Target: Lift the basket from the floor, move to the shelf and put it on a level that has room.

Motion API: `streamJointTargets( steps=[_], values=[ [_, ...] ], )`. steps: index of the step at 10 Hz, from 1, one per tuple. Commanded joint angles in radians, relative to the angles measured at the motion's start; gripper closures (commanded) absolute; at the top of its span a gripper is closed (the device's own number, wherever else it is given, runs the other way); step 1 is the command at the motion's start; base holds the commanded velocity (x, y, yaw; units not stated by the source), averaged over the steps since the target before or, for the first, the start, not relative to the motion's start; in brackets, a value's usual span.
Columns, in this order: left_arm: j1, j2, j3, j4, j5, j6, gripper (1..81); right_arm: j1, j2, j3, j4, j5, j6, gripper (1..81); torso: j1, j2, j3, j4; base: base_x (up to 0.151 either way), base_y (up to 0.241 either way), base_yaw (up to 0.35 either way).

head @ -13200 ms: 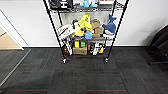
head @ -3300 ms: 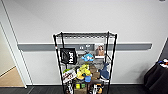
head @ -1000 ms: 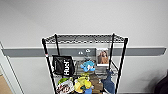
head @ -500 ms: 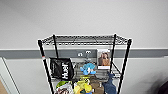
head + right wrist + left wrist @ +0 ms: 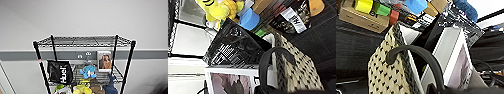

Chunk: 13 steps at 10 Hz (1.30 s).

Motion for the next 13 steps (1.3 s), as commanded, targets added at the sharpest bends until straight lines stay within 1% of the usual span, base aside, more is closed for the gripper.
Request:
streamJointTargets(
  steps=[1, 8, 13],
  values=[
    [-0.111, -0.015, 0.05, 0.001, 0.031, 0.002, 81.1, 0.106, -0.013, 0.056, -0.022, -0.026, 0.01, 81.1, 0.0, 0.0, 0.0, 0.0, 0.095, 0.0, 0.0],
    [-0.11, -0.012, 0.05, 0.001, 0.031, 0.002, 81.1, 0.106, -0.013, 0.057, -0.022, -0.026, 0.01, 81.1, 0.0, 0.0, 0.0, 0.0, 0.089, 0.0, 0.0],
    [-0.111, -0.016, 0.055, 0.001, 0.031, 0.002, 81.1, 0.109, -0.016, 0.071, -0.022, -0.026, 0.01, 81.1, 0.0, 0.0, 0.0, 0.0, 0.0, 0.0, 0.0]
  ],
)
